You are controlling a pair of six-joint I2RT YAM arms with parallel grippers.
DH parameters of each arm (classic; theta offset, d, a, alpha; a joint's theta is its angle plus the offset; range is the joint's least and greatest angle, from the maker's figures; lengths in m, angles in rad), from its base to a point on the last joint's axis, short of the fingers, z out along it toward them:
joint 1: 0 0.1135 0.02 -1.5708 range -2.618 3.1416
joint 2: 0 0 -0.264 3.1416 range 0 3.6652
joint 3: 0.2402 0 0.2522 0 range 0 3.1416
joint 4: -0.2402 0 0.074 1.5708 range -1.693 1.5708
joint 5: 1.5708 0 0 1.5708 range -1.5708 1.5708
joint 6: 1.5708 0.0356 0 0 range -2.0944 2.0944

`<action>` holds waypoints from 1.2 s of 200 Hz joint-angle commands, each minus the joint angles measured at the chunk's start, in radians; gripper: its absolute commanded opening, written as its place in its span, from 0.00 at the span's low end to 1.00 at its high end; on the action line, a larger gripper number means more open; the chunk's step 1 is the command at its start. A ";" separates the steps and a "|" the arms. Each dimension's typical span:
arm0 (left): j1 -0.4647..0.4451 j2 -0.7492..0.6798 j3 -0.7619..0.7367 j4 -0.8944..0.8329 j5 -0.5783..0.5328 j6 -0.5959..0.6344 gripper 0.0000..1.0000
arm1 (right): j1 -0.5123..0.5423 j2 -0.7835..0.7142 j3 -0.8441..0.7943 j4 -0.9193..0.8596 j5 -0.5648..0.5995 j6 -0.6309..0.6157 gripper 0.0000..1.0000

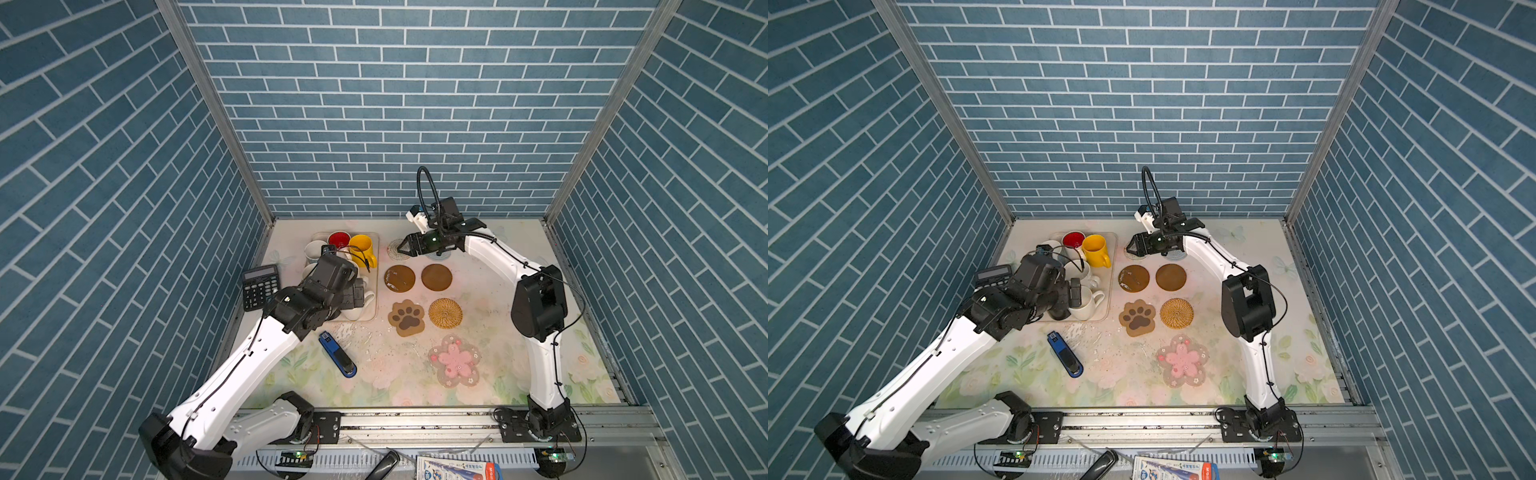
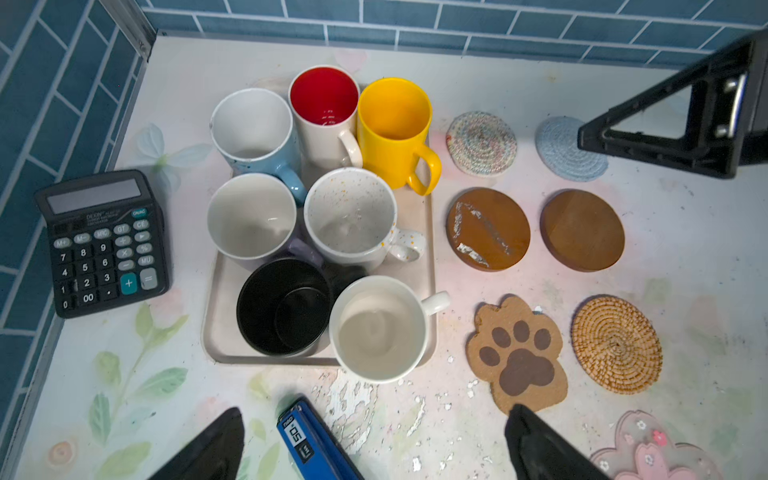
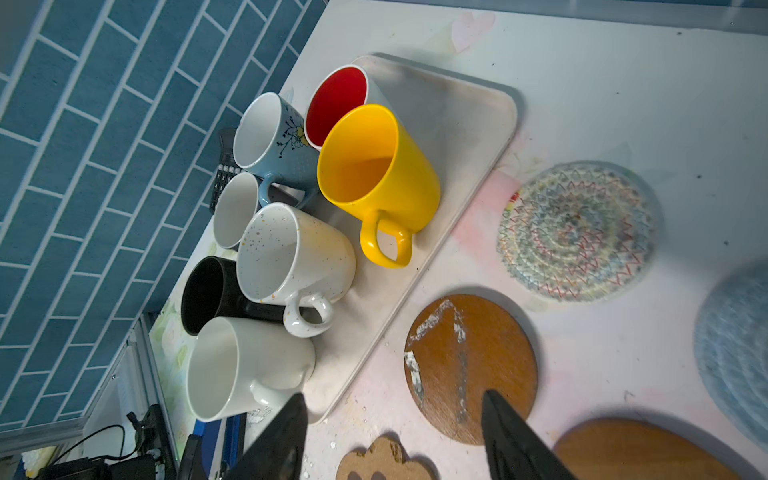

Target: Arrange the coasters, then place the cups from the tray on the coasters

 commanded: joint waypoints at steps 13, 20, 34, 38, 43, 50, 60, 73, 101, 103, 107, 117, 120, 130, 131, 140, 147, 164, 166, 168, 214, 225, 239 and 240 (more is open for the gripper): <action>0.039 -0.051 -0.055 -0.037 0.008 0.001 0.99 | 0.041 0.097 0.101 -0.012 0.032 -0.074 0.65; 0.051 -0.058 -0.066 -0.038 0.005 -0.006 0.99 | 0.052 0.112 0.115 -0.006 0.035 -0.075 0.65; 0.062 -0.092 -0.106 -0.014 0.009 -0.023 0.99 | 0.074 0.146 0.148 -0.003 0.054 -0.081 0.66; 0.062 -0.106 -0.119 -0.002 0.013 -0.025 0.99 | 0.080 0.154 0.156 -0.001 0.055 -0.081 0.67; 0.064 -0.118 -0.134 0.010 0.014 -0.029 0.99 | 0.085 0.163 0.167 0.000 0.055 -0.080 0.67; 0.064 -0.132 -0.148 0.019 0.012 -0.034 0.99 | 0.091 0.177 0.182 0.002 0.053 -0.078 0.67; 0.066 -0.142 -0.155 0.020 0.003 -0.038 0.99 | 0.100 0.195 0.200 0.006 0.053 -0.075 0.67; 0.067 -0.145 -0.151 0.024 0.006 -0.034 0.99 | 0.108 0.221 0.225 0.007 0.056 -0.072 0.67; 0.069 -0.149 -0.147 0.043 0.027 -0.024 0.99 | 0.118 0.285 0.293 0.010 0.064 -0.072 0.66; 0.069 -0.150 -0.147 0.043 0.025 -0.023 0.99 | 0.117 0.290 0.296 0.012 0.066 -0.072 0.66; 0.068 -0.151 -0.148 0.042 0.020 -0.022 0.99 | 0.121 0.300 0.306 0.014 0.067 -0.072 0.66; 0.068 -0.151 -0.147 0.036 0.007 -0.025 0.99 | 0.124 0.326 0.331 0.022 0.073 -0.071 0.65; 0.068 -0.151 -0.147 0.036 0.006 -0.025 0.99 | 0.124 0.334 0.341 0.021 0.075 -0.069 0.65; 0.069 -0.153 -0.148 0.036 0.008 -0.025 0.99 | 0.127 0.361 0.372 0.023 0.085 -0.065 0.64; 0.069 -0.152 -0.148 0.036 0.009 -0.025 0.99 | 0.127 0.363 0.375 0.022 0.085 -0.063 0.64; 0.069 -0.155 -0.150 0.038 0.011 -0.025 0.99 | 0.127 0.384 0.399 0.023 0.097 -0.056 0.63; 0.069 -0.156 -0.152 0.037 0.010 -0.025 0.99 | 0.127 0.396 0.415 0.025 0.106 -0.049 0.61; 0.068 -0.157 -0.153 0.036 0.009 -0.025 0.99 | 0.129 0.418 0.435 0.041 0.128 -0.039 0.58; 0.068 -0.158 -0.153 0.036 0.010 -0.025 1.00 | 0.128 0.421 0.438 0.043 0.129 -0.037 0.57; 0.069 -0.158 -0.153 0.037 0.011 -0.025 0.99 | 0.128 0.423 0.440 0.045 0.130 -0.036 0.57; 0.069 -0.158 -0.155 0.049 0.023 -0.025 0.99 | 0.128 0.477 0.492 0.083 0.133 -0.012 0.50; 0.068 -0.157 -0.155 0.048 0.025 -0.025 0.99 | 0.130 0.483 0.491 0.099 0.144 -0.004 0.48; 0.068 -0.158 -0.155 0.048 0.021 -0.024 0.99 | 0.136 0.490 0.478 0.129 0.148 0.002 0.47; 0.068 -0.158 -0.155 0.048 0.021 -0.024 0.99 | 0.136 0.491 0.477 0.131 0.147 0.002 0.47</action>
